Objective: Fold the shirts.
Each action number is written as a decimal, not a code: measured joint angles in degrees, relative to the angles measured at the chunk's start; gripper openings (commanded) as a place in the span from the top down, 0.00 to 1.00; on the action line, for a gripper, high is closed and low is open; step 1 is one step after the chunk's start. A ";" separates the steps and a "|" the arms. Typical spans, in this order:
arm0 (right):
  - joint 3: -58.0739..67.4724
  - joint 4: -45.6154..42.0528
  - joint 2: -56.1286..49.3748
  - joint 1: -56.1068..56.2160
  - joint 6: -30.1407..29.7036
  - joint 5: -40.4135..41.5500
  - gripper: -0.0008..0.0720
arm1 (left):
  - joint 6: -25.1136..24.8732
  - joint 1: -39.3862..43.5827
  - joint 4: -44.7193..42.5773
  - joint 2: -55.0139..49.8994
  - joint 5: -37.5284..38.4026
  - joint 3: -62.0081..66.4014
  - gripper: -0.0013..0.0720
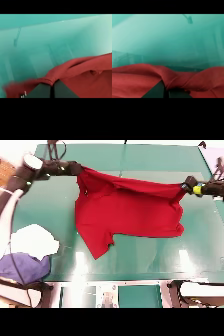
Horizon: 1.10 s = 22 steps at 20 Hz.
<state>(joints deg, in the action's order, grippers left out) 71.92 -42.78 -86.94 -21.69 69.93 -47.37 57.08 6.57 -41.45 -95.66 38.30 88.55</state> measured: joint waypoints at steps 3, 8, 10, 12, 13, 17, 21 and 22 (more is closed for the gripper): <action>2.03 1.81 -5.55 -0.02 -0.07 0.74 0.43 | -0.33 0.44 1.70 -3.23 -2.91 0.17 0.18; 8.22 2.89 -7.69 -6.80 -0.09 -7.89 0.59 | 2.10 -5.16 2.36 -4.90 7.28 5.84 0.18; 9.22 2.78 -7.04 -11.21 -0.11 -14.21 0.59 | 3.96 -9.66 2.34 -4.96 16.65 8.68 0.18; 8.04 2.12 -5.64 -15.23 -0.52 -19.67 0.59 | 6.47 -14.01 0.55 -5.16 27.54 10.27 0.18; 6.49 1.64 -4.68 -17.00 -0.79 -21.75 0.59 | 7.91 -15.56 -0.81 -5.14 31.71 10.51 0.18; -4.37 -1.40 0.83 -23.67 -2.49 -25.77 0.59 | 13.40 -18.60 -5.97 -4.22 44.48 5.05 0.18; -14.86 -4.33 4.48 -27.91 -4.02 -24.76 0.59 | 15.30 -19.52 -8.00 -1.38 46.51 -8.11 0.18; -17.00 -4.61 4.92 -28.33 -4.55 -24.28 0.59 | 15.56 -19.47 -8.13 -1.03 45.81 -11.19 0.18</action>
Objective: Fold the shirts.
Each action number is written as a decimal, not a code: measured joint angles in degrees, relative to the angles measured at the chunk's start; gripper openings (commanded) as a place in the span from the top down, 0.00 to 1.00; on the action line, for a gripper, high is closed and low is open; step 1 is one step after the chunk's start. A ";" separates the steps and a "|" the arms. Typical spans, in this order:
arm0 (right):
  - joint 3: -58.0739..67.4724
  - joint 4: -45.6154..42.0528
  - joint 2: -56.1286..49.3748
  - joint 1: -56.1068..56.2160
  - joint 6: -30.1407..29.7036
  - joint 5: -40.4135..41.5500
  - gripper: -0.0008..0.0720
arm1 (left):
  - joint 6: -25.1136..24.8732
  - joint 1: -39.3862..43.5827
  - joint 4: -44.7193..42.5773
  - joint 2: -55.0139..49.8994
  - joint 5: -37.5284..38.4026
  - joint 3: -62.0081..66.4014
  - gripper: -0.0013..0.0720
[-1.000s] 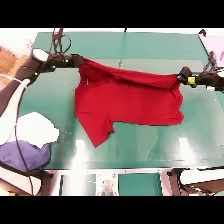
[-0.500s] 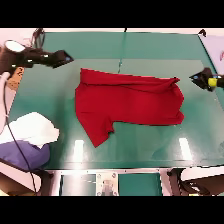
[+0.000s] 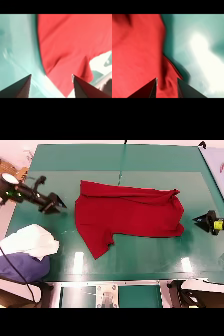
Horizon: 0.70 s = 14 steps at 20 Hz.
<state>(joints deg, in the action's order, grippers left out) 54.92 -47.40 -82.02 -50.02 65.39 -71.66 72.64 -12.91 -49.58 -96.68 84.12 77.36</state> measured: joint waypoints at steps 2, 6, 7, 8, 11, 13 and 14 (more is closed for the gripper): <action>-3.32 -0.68 0.52 -0.44 -0.68 1.49 0.59 | -0.24 0.94 -0.07 0.63 -3.08 -5.77 0.18; -7.02 -1.03 0.92 -0.70 -1.31 3.06 0.59 | -1.86 6.08 1.51 1.11 -12.33 -12.72 0.31; -7.48 -1.03 0.94 -0.70 -1.40 3.10 0.59 | -2.03 7.67 2.23 1.27 -14.16 -13.62 0.31; -7.78 -1.11 0.92 -0.72 -1.46 3.39 0.59 | -2.16 9.16 2.78 1.27 -15.96 -14.25 0.31; -8.57 -1.20 0.31 -0.72 -1.53 3.58 0.59 | -2.75 11.89 1.95 1.18 -21.33 -15.52 0.94; -9.20 -1.25 -0.57 -0.55 -1.55 3.69 0.59 | -3.43 12.74 1.64 1.25 -21.99 -15.87 0.94; -9.51 -0.76 -1.05 -0.37 -1.57 3.63 0.59 | -3.58 12.98 1.57 1.25 -22.08 -15.93 0.94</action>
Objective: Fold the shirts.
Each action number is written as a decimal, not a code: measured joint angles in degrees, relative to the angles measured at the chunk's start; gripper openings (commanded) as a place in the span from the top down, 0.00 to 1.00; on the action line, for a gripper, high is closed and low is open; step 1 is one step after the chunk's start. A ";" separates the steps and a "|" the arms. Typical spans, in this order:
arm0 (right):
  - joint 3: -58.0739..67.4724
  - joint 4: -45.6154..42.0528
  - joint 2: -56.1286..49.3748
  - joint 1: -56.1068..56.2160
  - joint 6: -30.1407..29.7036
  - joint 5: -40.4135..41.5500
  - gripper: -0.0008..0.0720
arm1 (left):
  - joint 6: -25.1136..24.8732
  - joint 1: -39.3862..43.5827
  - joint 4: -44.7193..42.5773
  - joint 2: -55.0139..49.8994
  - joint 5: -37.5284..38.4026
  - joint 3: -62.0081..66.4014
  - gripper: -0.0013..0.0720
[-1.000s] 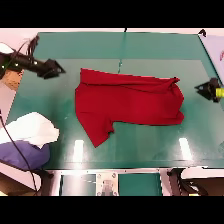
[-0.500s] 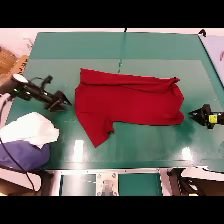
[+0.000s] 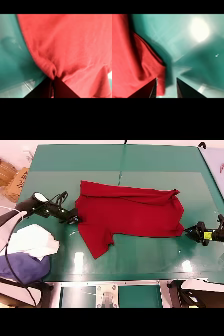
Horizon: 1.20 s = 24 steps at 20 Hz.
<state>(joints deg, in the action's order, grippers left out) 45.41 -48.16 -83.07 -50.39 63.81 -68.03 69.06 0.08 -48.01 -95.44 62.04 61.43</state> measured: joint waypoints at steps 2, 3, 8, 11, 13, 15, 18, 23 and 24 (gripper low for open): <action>-0.46 0.39 -0.94 0.37 -0.02 -0.26 0.59 | -0.35 0.31 -0.39 0.00 -0.07 -0.17 0.94; -0.66 0.44 -1.27 0.50 -0.02 -0.26 0.59 | -0.44 0.42 -0.63 -0.02 -0.02 -0.17 0.94; -1.07 0.90 -1.99 0.96 -0.02 1.01 0.59 | -0.57 0.66 -1.16 -0.04 0.09 -0.26 0.94; -1.11 1.40 -2.08 2.25 -0.04 2.25 0.61 | -0.57 0.68 -1.18 -0.04 0.07 -0.28 0.94; -1.11 1.51 -2.19 3.74 -0.04 2.89 0.78 | -0.57 0.70 -1.27 -0.04 0.15 -0.13 0.94; -1.14 1.66 -2.29 5.27 0.04 2.67 0.97 | -0.57 0.79 -1.99 -0.11 0.87 0.81 0.94; 0.13 2.62 -1.86 6.73 0.07 1.05 0.97 | -0.44 0.76 -4.98 -0.15 3.02 5.35 0.94; 10.93 13.62 7.26 7.23 0.33 -6.73 0.97 | 0.72 0.61 -2.80 5.92 11.13 20.92 0.94; 14.47 15.65 10.23 7.39 0.59 -7.93 0.97 | 0.96 0.66 -2.54 8.02 11.52 24.63 0.94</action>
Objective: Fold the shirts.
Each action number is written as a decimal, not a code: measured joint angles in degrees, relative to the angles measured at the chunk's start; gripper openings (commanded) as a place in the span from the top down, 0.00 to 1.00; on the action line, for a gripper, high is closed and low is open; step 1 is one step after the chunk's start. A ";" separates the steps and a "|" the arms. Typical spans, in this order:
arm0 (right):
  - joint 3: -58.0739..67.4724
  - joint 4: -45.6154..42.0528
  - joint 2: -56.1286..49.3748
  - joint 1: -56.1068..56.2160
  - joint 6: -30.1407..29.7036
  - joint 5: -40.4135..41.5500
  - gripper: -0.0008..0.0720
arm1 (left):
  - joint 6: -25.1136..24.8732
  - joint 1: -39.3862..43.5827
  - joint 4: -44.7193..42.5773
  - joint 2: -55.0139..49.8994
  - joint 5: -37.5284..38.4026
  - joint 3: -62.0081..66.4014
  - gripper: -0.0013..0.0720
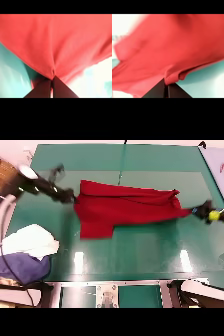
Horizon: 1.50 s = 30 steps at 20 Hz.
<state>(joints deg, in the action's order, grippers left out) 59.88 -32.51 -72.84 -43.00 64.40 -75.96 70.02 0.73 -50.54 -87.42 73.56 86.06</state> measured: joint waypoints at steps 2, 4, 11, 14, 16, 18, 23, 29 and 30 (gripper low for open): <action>7.72 2.64 5.81 -0.02 1.09 -0.98 0.97 | 0.22 0.13 0.20 4.90 1.90 7.98 0.94; 15.76 4.44 11.26 -0.59 2.47 -1.05 0.97 | 0.63 -0.02 0.22 10.36 1.55 15.89 0.94; 35.17 6.43 24.11 -6.21 6.47 5.84 0.97 | 2.10 0.04 -4.59 30.34 -5.55 30.99 0.94; 38.16 6.29 25.44 -6.93 7.08 7.67 0.97 | 3.13 0.04 -8.31 33.90 -6.32 32.00 0.94; 38.01 5.60 25.51 -7.02 7.30 8.44 0.97 | 3.82 0.04 -9.92 34.12 -6.36 30.77 0.94; 35.43 5.11 25.00 -5.95 7.32 8.98 0.97 | 4.33 0.04 -10.54 33.24 -6.56 27.91 0.94; 18.64 2.62 21.42 3.04 3.50 12.90 0.97 | 4.63 0.09 -7.89 24.44 -7.54 15.96 0.94; 2.51 0.85 6.27 12.28 -0.63 27.71 0.97 | 2.01 0.09 -1.79 4.09 -13.07 8.31 0.94; 2.14 1.27 2.84 12.76 -1.01 29.27 0.97 | 1.49 0.09 -0.55 0.90 -14.75 7.93 0.94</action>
<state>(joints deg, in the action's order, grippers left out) 62.02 -31.24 -70.00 -30.24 63.40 -46.70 71.50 0.82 -51.09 -86.52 58.81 94.00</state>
